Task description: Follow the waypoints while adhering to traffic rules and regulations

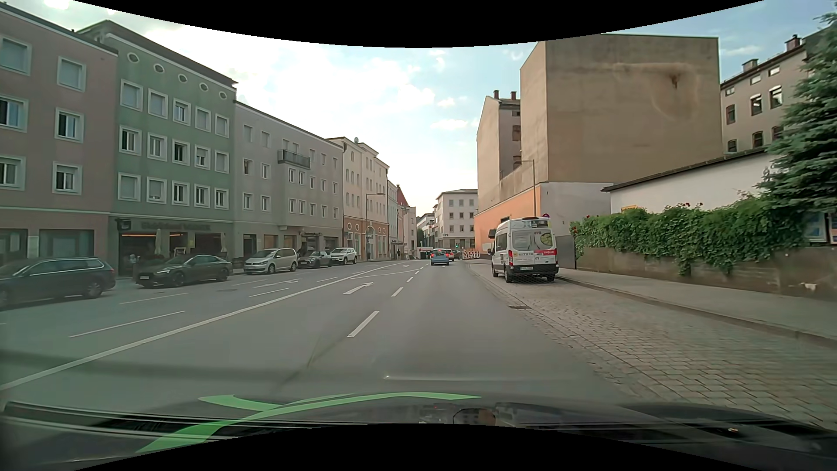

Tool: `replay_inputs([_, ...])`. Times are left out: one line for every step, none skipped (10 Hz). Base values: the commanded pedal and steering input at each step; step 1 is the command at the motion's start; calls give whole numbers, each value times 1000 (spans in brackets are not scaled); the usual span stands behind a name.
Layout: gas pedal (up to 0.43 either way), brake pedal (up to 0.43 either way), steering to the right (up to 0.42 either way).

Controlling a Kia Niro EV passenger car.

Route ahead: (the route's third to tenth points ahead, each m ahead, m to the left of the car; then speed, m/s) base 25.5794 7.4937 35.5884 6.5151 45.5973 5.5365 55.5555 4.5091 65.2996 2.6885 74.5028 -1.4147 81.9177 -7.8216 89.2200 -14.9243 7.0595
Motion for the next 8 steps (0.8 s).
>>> replay_inputs([59, 0, -9])
replay_inputs([59, 0, -9])
replay_inputs([59, 0, -8])
replay_inputs([67, 0, -8])
replay_inputs([79, 0, -8])
replay_inputs([79, 0, -7])
replay_inputs([79, 0, -8])
replay_inputs([79, 0, -8])
